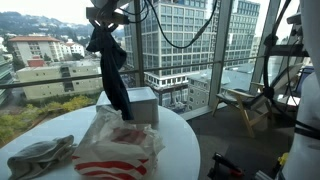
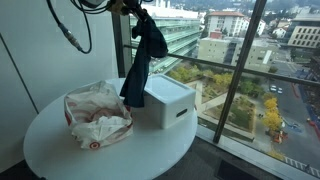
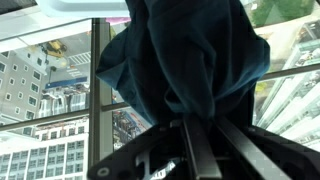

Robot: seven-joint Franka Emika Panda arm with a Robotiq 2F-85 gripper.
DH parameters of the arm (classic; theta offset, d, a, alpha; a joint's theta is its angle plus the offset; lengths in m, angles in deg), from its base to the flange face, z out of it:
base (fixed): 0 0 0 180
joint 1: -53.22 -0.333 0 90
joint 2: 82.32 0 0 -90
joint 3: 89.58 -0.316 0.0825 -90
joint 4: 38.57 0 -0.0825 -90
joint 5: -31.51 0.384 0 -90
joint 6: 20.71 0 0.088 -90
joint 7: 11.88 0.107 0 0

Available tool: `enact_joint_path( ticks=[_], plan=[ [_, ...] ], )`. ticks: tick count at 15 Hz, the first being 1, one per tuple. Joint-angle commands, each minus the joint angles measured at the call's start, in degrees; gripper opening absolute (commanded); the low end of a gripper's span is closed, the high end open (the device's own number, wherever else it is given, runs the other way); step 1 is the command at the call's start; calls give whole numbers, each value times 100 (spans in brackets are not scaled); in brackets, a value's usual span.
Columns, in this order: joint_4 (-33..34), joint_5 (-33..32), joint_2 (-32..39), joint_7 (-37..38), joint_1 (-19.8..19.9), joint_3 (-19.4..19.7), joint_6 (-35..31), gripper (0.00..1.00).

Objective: Put the blue and pink shirts on the basket

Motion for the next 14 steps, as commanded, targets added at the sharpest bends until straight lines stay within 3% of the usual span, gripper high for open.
enact_joint_path(
  ticks=[1,5,11,14],
  plan=[
    [1192,-451,126,228,-369,106,1309,10],
    [2011,-822,322,256,-657,58,2274,10],
    [1108,-1539,594,549,-676,294,2195,10],
    [1064,-1900,981,1007,-620,561,2346,10]
  ],
)
